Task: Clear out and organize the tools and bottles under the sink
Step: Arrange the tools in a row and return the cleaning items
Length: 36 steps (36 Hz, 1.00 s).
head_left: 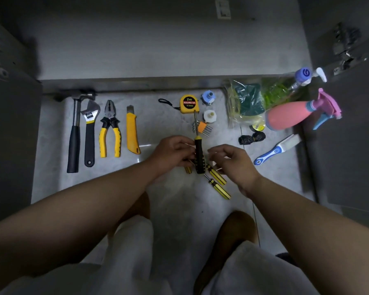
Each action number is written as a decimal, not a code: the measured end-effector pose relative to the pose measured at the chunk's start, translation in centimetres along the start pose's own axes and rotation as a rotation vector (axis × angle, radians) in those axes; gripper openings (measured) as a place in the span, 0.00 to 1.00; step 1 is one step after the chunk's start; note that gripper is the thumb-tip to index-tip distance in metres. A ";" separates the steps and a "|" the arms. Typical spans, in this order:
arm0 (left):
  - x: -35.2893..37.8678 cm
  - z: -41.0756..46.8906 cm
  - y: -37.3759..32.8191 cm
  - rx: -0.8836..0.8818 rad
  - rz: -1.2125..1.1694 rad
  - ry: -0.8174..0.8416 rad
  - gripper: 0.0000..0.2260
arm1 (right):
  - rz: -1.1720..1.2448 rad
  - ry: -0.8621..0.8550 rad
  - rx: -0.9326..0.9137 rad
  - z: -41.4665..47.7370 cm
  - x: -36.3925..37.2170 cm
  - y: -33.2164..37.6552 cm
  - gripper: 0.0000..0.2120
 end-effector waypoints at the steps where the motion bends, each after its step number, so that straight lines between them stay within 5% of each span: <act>1: -0.3 0.1 0.0 -0.003 0.000 -0.017 0.08 | -0.011 -0.025 0.026 0.2 -0.4 -0.5 0.09; 7: -0.7 0.0 -0.2 0.100 0.248 -0.168 0.08 | -0.442 -0.087 0.127 1.4 -0.1 -4.9 0.07; 19: -2.5 1.1 0.8 0.165 0.598 -0.265 0.04 | -0.640 -0.076 -0.172 3.9 4.6 -0.6 0.20; 24: -3.6 1.0 1.2 0.152 0.595 -0.254 0.06 | -0.750 -0.132 -0.164 5.1 5.8 1.4 0.13; 36: -0.6 0.9 -1.0 0.088 0.356 -0.138 0.09 | -0.178 -0.013 -0.149 1.0 4.0 0.7 0.07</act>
Point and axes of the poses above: each hand's wrist, its own z-axis towards the middle knuckle, its own x-axis out of the palm, y = z × x, the point moved 5 cm from there along z, towards the middle knuckle, and after that the axes turned 10 degrees about -z, right-handed, at the moved point
